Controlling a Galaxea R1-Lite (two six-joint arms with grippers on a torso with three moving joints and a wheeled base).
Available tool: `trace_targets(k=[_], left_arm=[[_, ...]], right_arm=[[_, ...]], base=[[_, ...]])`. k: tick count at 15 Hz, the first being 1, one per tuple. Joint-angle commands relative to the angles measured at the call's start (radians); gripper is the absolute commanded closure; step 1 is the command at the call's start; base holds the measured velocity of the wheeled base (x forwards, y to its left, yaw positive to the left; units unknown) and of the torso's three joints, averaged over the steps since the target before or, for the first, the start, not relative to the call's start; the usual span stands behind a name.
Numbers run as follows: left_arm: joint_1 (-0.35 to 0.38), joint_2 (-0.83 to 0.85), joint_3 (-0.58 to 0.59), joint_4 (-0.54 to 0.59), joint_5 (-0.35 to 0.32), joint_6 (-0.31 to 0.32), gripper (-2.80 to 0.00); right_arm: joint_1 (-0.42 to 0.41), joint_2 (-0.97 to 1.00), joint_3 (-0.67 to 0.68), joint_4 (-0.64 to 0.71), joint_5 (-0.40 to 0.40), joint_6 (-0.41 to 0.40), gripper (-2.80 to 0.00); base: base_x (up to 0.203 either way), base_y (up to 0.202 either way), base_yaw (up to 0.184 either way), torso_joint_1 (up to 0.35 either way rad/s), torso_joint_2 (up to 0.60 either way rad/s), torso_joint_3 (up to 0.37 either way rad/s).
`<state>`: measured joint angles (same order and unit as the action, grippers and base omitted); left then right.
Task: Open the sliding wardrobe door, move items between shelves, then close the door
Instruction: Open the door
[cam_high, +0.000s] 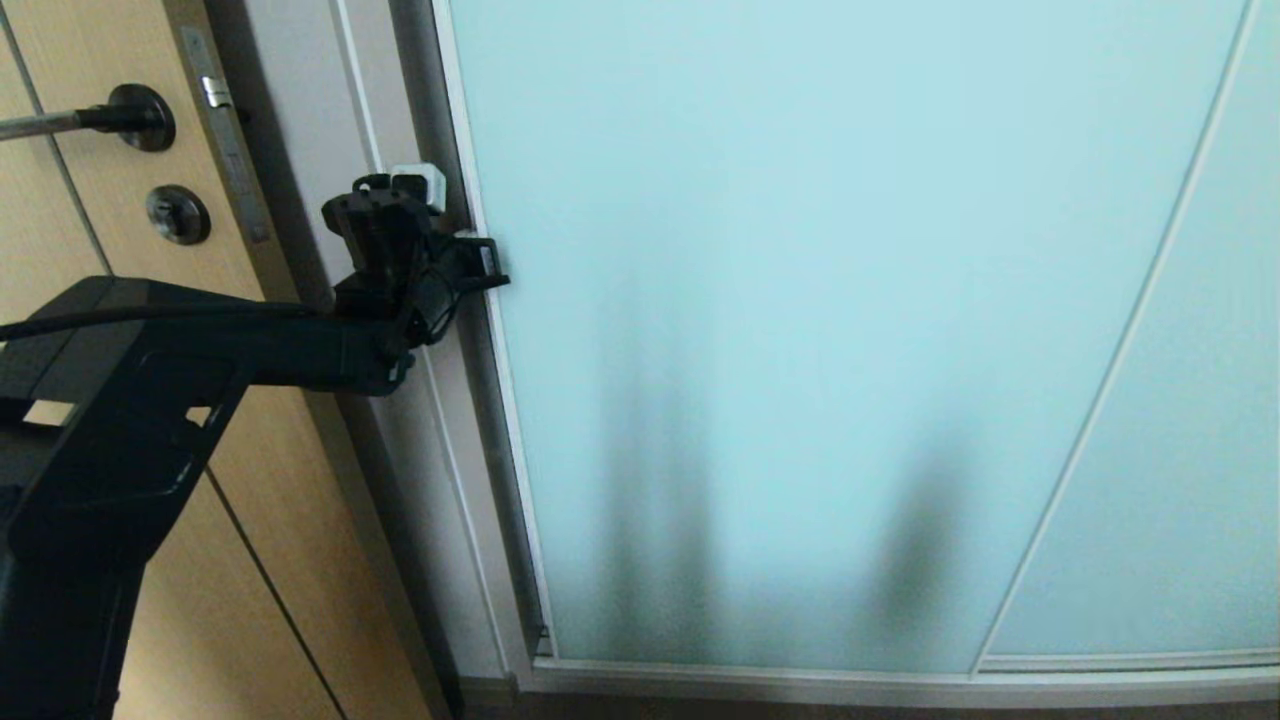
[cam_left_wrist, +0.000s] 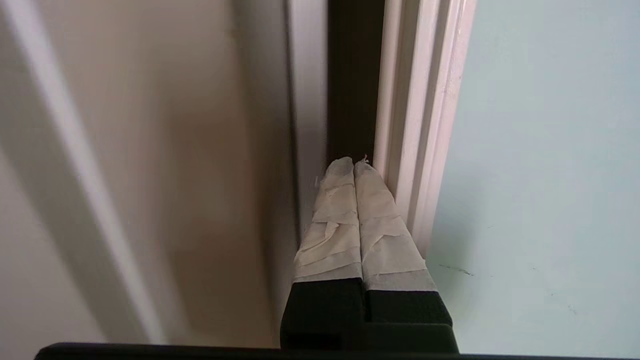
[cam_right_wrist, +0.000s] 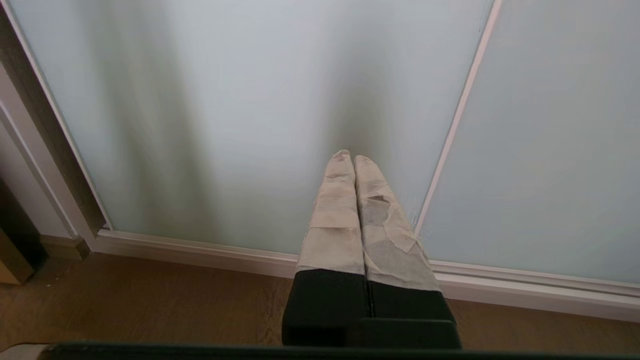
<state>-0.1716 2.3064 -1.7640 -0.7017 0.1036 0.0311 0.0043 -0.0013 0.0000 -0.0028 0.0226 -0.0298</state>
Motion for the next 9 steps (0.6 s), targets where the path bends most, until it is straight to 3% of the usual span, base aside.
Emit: trace_targets(k=[1, 9], left_arm=[[-0.04, -0.002, 0.0, -0.004, 0.009, 0.0, 0.0], [-0.154, -0.027, 0.015, -0.012, 0.04, 0.003, 0.0]], right_arm=[[0.0, -0.002, 0.0, -0.001, 0.0, -0.001, 0.0], [0.0, -0.002, 0.0, 0.0, 0.0, -0.001, 0.0]], base=[[0.0, 0.0, 0.0, 0.0, 0.0, 0.0], [0.0, 0.0, 0.0, 0.0, 0.0, 0.0]])
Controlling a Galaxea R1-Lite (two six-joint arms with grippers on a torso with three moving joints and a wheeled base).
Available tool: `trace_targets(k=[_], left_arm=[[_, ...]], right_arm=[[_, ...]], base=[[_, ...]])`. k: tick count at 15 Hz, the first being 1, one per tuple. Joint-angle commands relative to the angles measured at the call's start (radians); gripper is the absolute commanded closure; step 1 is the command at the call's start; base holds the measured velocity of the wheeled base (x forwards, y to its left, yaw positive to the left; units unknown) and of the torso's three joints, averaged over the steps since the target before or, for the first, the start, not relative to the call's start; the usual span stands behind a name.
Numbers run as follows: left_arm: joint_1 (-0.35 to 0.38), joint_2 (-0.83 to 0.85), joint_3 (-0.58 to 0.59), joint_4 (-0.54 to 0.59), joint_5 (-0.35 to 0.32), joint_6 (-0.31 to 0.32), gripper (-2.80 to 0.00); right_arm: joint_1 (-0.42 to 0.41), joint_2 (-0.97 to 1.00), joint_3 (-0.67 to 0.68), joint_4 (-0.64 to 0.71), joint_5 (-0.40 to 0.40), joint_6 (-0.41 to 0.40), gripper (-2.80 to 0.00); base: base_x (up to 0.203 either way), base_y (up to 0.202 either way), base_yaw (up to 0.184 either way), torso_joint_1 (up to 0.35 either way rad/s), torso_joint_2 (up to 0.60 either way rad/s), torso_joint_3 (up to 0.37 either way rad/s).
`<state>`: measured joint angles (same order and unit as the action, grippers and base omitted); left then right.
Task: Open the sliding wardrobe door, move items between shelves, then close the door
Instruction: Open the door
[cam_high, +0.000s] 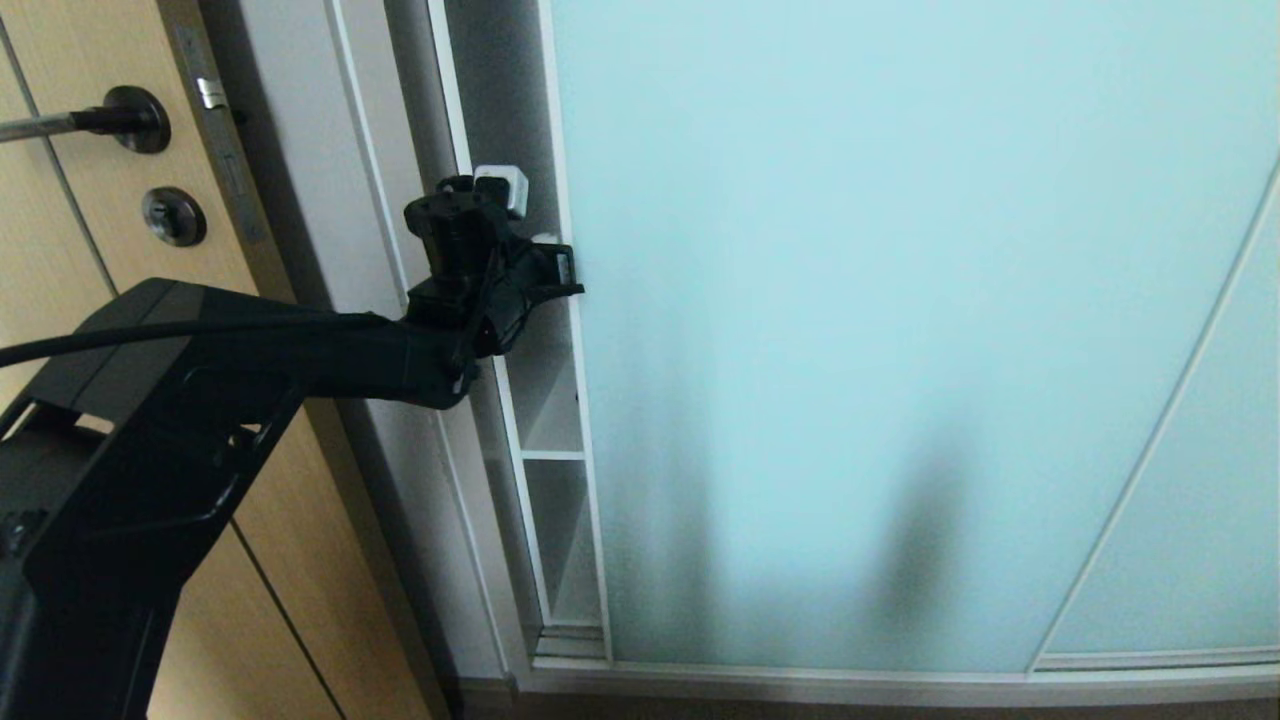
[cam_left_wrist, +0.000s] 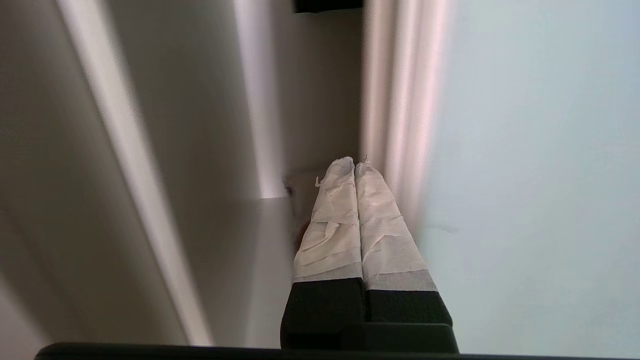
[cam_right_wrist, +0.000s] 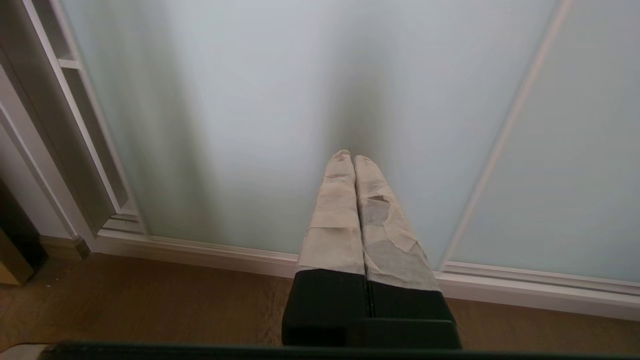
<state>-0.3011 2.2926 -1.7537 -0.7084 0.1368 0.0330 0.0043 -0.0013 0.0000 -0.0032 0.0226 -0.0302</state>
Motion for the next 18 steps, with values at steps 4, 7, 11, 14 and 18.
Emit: trace_targets(k=[4, 7, 11, 14, 18], left_arm=[[-0.088, -0.035, 0.029, -0.006, 0.024, 0.001, 0.0], [-0.156, -0.037, 0.034, -0.006, 0.035, 0.004, 0.0], [-0.24, -0.028, 0.058, -0.006, 0.036, 0.011, 0.0], [-0.269, 0.001, 0.072, -0.051, 0.035, 0.016, 0.0], [-0.31, 0.023, 0.068, -0.054, 0.034, 0.023, 0.0]], right_arm=[[0.0, -0.002, 0.0, -0.001, 0.0, 0.0, 0.0], [0.0, -0.002, 0.001, 0.0, 0.0, 0.0, 0.0], [0.0, -0.002, 0.0, 0.0, 0.0, 0.0, 0.0], [0.0, -0.002, 0.0, 0.0, 0.0, 0.0, 0.0], [0.0, -0.002, 0.0, -0.001, 0.0, 0.0, 0.0]], base=[[0.0, 0.0, 0.0, 0.0, 0.0, 0.0], [0.0, 0.0, 0.0, 0.0, 0.0, 0.0], [0.0, 0.0, 0.0, 0.0, 0.0, 0.0], [0.0, 0.0, 0.0, 0.0, 0.0, 0.0], [0.0, 0.0, 0.0, 0.0, 0.0, 0.0]])
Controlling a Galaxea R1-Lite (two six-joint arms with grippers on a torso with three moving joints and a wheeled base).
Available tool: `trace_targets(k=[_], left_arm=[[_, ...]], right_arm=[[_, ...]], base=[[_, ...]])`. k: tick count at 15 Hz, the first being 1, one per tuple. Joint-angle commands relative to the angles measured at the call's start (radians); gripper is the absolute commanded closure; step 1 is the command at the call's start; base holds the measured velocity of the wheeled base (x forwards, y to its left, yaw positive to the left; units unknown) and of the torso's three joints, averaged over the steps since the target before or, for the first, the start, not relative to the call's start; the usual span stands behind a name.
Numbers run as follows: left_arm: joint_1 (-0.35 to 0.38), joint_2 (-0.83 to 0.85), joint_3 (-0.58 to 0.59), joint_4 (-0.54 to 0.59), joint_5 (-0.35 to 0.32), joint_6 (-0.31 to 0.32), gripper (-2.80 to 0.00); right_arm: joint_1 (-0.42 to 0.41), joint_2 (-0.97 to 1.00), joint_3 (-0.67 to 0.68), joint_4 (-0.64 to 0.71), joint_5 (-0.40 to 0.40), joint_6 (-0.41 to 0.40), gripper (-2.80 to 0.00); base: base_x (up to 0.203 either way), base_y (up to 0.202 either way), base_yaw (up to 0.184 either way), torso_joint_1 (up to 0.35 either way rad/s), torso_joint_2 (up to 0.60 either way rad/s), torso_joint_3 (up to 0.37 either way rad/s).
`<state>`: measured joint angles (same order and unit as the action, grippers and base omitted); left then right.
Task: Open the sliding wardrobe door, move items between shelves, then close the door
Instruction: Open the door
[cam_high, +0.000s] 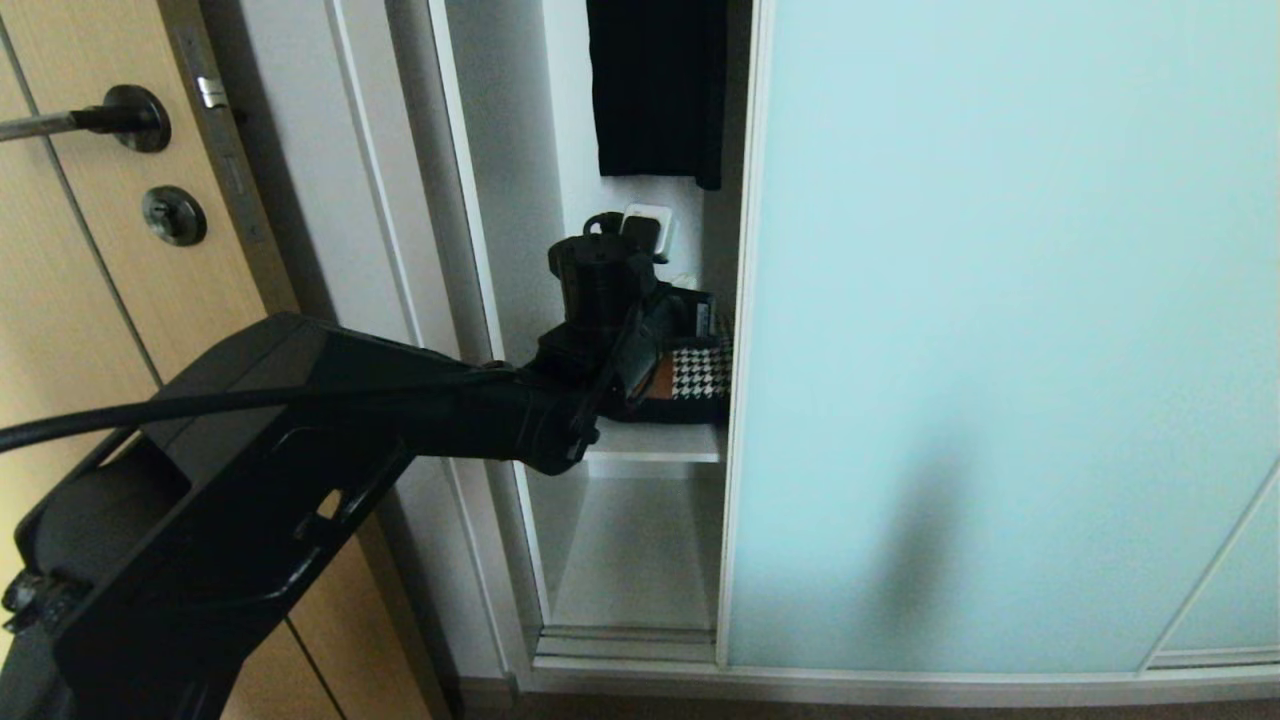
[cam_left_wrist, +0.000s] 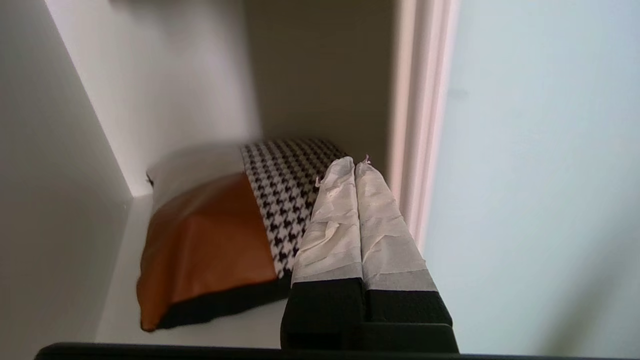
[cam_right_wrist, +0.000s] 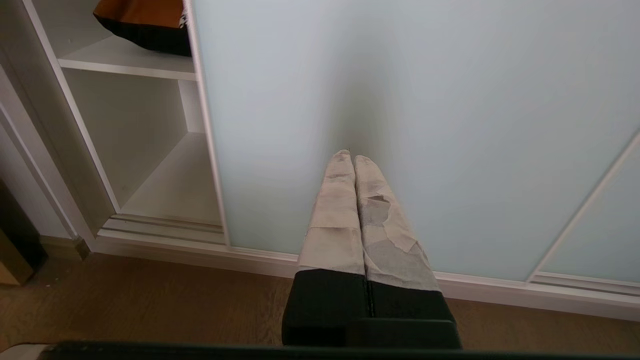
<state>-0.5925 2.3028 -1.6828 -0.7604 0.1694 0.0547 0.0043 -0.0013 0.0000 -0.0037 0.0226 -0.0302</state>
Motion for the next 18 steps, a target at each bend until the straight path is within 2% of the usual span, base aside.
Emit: trace_targets(k=[1, 12, 18], left_arm=[[-0.036, 0.026, -0.009, -0.003, 0.002, 0.005, 0.0], [-0.185, 0.105, -0.042, -0.011, -0.004, 0.014, 0.0], [-0.25, 0.212, -0.162, -0.004, -0.001, 0.012, 0.0]], right_arm=[[0.0, -0.002, 0.0, 0.0, 0.0, 0.0, 0.0], [0.0, -0.002, 0.0, 0.001, 0.0, 0.0, 0.0], [0.0, -0.002, 0.0, 0.001, 0.0, 0.0, 0.0]], base=[[0.0, 0.0, 0.0, 0.0, 0.0, 0.0], [0.0, 0.0, 0.0, 0.0, 0.0, 0.0], [0.0, 0.0, 0.0, 0.0, 0.0, 0.0]])
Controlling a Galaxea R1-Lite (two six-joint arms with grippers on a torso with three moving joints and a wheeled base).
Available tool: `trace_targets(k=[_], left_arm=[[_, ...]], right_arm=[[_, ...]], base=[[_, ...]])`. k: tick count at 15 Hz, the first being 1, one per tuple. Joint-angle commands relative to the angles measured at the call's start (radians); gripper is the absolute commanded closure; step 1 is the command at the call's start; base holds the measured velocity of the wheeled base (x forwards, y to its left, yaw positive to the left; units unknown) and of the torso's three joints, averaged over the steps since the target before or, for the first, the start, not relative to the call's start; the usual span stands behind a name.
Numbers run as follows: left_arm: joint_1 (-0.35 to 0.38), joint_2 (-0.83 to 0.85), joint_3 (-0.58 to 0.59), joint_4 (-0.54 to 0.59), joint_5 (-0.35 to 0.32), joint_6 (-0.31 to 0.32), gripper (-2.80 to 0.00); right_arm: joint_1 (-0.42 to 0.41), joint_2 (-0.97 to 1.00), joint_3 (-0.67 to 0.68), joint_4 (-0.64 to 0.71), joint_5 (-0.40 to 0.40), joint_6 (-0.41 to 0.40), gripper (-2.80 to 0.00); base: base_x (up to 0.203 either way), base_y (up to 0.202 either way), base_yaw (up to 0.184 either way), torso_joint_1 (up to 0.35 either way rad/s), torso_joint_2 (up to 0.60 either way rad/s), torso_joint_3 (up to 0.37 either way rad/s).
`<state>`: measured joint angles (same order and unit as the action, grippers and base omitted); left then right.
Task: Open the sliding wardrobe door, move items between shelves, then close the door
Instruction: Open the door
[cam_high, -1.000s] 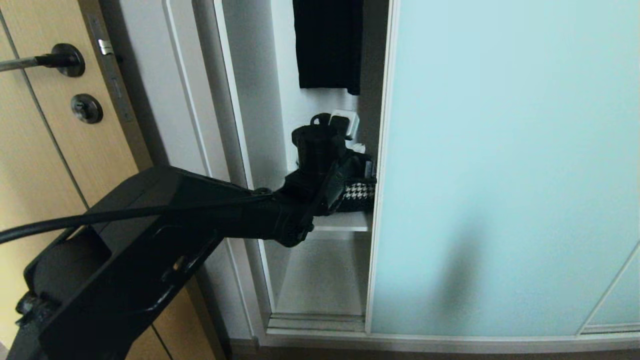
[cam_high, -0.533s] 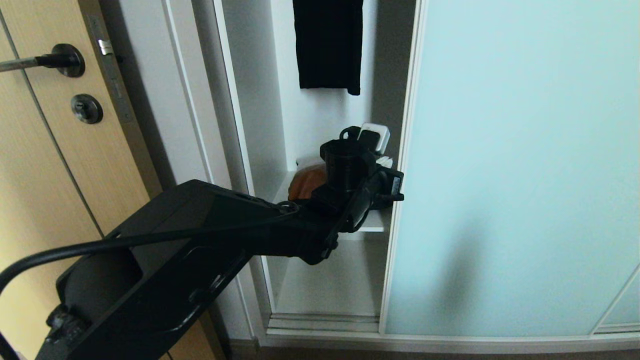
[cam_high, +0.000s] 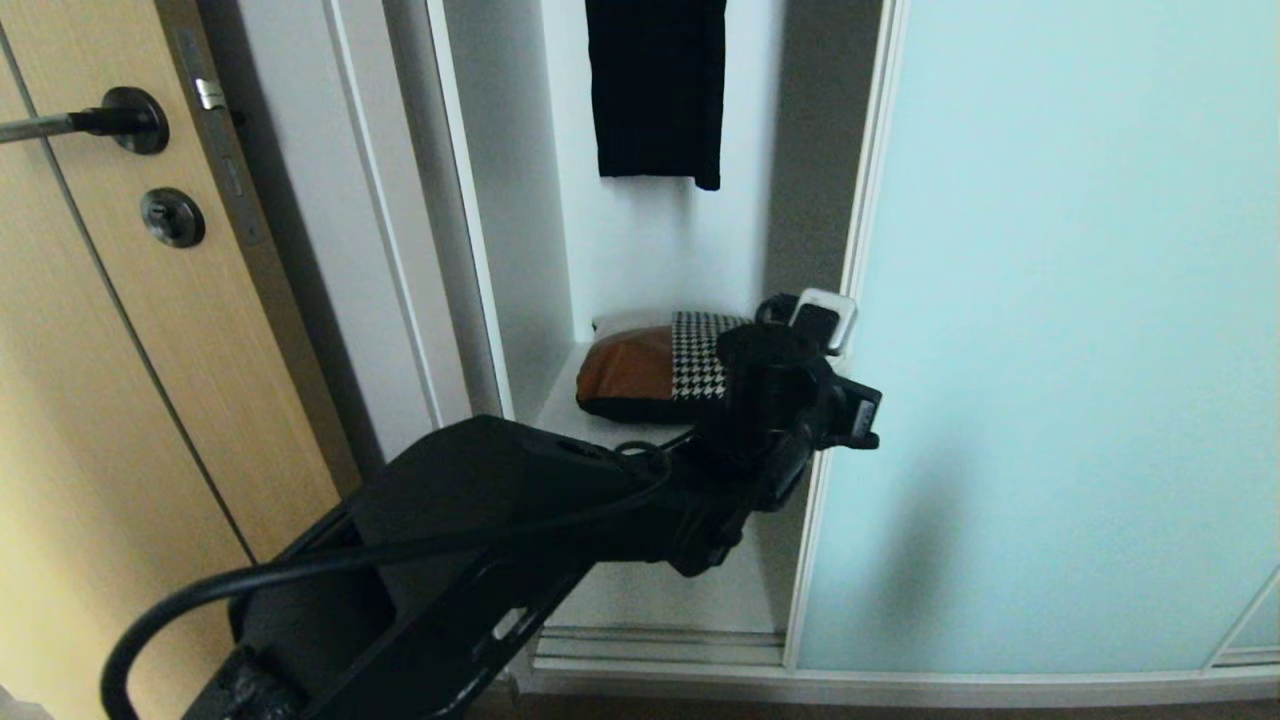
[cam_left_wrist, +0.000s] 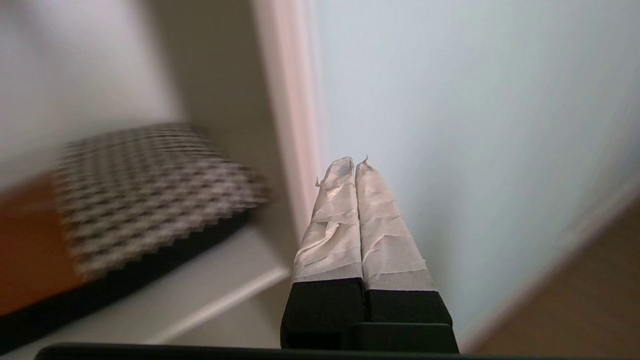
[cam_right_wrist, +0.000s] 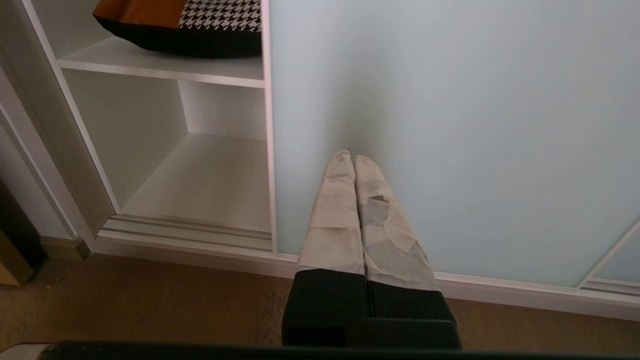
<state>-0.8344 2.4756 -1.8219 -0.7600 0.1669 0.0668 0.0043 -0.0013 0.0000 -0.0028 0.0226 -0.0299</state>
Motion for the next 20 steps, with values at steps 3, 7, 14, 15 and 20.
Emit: trace_targets(k=[3, 7, 14, 15, 20], left_arm=[[-0.043, 0.041, -0.04, -0.008, 0.003, -0.001, 0.0], [-0.035, -0.088, -0.022, -0.006, 0.033, -0.004, 0.0], [0.213, -0.511, 0.24, -0.011, 0.11, 0.014, 0.0], [0.262, -0.584, 0.306, -0.01, 0.122, 0.019, 0.0], [0.567, -0.961, 0.686, -0.013, 0.169, 0.04, 0.0]], right_arm=[[0.0, -0.002, 0.001, 0.0, 0.0, 0.0, 0.0], [0.0, -0.002, 0.001, -0.001, 0.0, 0.001, 0.0], [0.0, -0.002, 0.0, -0.001, 0.0, -0.001, 0.0], [0.0, -0.002, 0.0, 0.0, 0.0, -0.001, 0.0], [0.0, -0.002, 0.0, 0.0, 0.0, -0.001, 0.0]], base=[[0.0, 0.0, 0.0, 0.0, 0.0, 0.0], [0.0, 0.0, 0.0, 0.0, 0.0, 0.0], [0.0, 0.0, 0.0, 0.0, 0.0, 0.0], [0.0, 0.0, 0.0, 0.0, 0.0, 0.0], [0.0, 0.0, 0.0, 0.0, 0.0, 0.0]])
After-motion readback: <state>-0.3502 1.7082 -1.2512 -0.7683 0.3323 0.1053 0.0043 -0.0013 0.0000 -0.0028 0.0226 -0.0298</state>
